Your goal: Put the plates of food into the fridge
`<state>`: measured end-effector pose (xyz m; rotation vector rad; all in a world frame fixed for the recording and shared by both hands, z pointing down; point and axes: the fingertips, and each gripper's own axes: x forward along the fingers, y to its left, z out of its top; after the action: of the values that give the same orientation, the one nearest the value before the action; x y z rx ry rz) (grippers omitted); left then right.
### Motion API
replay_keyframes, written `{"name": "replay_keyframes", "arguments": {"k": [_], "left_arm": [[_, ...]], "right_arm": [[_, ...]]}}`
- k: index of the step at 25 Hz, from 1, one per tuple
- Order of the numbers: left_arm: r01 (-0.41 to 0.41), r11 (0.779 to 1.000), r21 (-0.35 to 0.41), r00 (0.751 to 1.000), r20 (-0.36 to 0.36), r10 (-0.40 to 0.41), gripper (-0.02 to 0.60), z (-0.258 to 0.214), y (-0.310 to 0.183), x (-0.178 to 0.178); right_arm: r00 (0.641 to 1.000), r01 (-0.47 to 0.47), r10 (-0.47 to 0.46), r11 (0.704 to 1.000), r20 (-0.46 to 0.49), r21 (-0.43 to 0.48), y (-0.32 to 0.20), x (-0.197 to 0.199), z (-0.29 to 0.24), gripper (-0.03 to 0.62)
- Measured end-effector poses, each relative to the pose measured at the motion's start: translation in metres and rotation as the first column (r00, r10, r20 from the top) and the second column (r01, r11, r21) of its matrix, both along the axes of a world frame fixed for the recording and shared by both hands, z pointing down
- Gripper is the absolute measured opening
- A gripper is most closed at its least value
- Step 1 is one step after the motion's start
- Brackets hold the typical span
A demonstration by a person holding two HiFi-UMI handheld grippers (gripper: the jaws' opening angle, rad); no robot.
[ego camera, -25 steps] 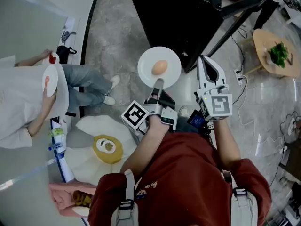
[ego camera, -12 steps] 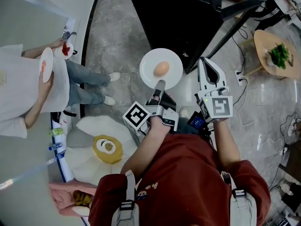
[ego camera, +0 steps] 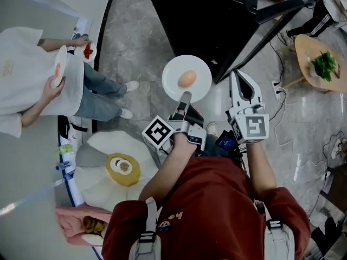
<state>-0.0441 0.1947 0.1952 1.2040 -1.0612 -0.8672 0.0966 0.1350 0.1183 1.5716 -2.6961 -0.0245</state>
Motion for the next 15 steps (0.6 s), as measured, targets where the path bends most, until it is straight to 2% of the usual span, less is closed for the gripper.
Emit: {"name": "replay_keyframes", "arguments": {"k": [4,9,15], "left_arm": [[0.001,1.000,-0.003,1.000,-0.002,-0.001,0.023,0.002,0.003,-0.003],[0.005,1.000,-0.007,1.000,0.010,-0.005,0.023,0.000,-0.006,0.016],[0.011,1.000,0.006,1.000,0.026,-0.011,0.023,0.001,-0.003,0.013]], "right_arm": [[1.000,0.001,-0.001,1.000,0.004,0.000,0.000,-0.003,0.002,0.011],[1.000,0.007,-0.007,1.000,0.020,-0.002,-0.010,0.015,0.002,0.011],[0.999,0.016,-0.015,1.000,0.031,-0.004,-0.006,0.014,0.004,0.011]]}}
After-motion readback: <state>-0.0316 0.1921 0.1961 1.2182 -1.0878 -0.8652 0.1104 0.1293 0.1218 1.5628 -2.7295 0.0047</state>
